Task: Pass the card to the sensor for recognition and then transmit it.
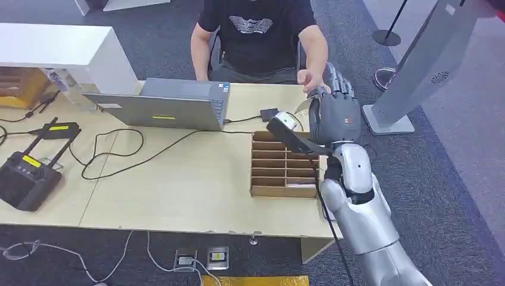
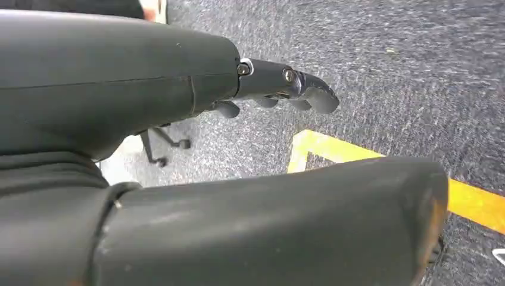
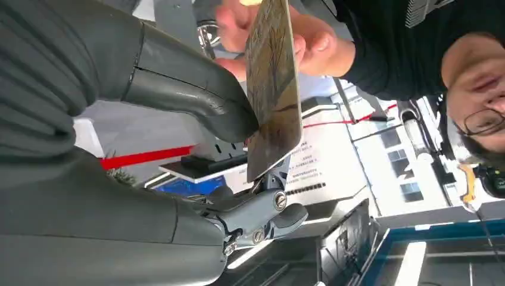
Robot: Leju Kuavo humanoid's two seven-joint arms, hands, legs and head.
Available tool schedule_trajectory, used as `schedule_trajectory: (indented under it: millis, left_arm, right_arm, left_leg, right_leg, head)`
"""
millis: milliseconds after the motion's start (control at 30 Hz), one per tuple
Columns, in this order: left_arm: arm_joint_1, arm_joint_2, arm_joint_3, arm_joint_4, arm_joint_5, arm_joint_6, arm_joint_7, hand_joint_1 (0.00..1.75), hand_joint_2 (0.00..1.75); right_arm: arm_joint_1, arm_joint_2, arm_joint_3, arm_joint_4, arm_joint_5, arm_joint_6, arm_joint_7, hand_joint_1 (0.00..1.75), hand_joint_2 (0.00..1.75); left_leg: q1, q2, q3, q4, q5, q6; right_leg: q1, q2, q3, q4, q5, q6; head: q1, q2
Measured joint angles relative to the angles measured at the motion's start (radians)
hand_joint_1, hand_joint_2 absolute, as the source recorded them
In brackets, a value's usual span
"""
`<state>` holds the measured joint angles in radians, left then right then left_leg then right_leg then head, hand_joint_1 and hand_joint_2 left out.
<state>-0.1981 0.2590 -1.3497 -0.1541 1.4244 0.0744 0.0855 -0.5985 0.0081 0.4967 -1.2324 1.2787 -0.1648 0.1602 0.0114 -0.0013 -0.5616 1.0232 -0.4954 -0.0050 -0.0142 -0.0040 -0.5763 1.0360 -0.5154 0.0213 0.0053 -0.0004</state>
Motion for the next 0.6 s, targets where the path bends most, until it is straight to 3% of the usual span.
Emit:
schedule_trajectory:
  millis: [267,600]
  left_arm:
    - [-0.001,0.018,-0.005,0.0,-0.043,-0.032,-0.037,0.0,0.0]
    - [-0.002,0.037,-0.024,0.0,-0.069,-0.053,-0.06,0.0,0.0]
  right_arm:
    - [-0.123,0.062,0.0,0.222,0.034,-0.082,0.015,1.75,1.75]
    - [-0.17,0.071,-0.01,0.389,0.051,-0.111,0.036,1.75,1.75]
  left_leg:
    - [0.0,0.0,0.0,0.0,0.0,0.0]
    - [0.0,0.0,0.0,0.0,0.0,0.0]
  right_leg:
    - [0.0,-0.001,0.0,0.0,0.0,0.0]
    - [0.0,-0.001,0.0,0.0,0.0,0.0]
  head:
    - [0.0,0.0]
    - [0.0,0.0]
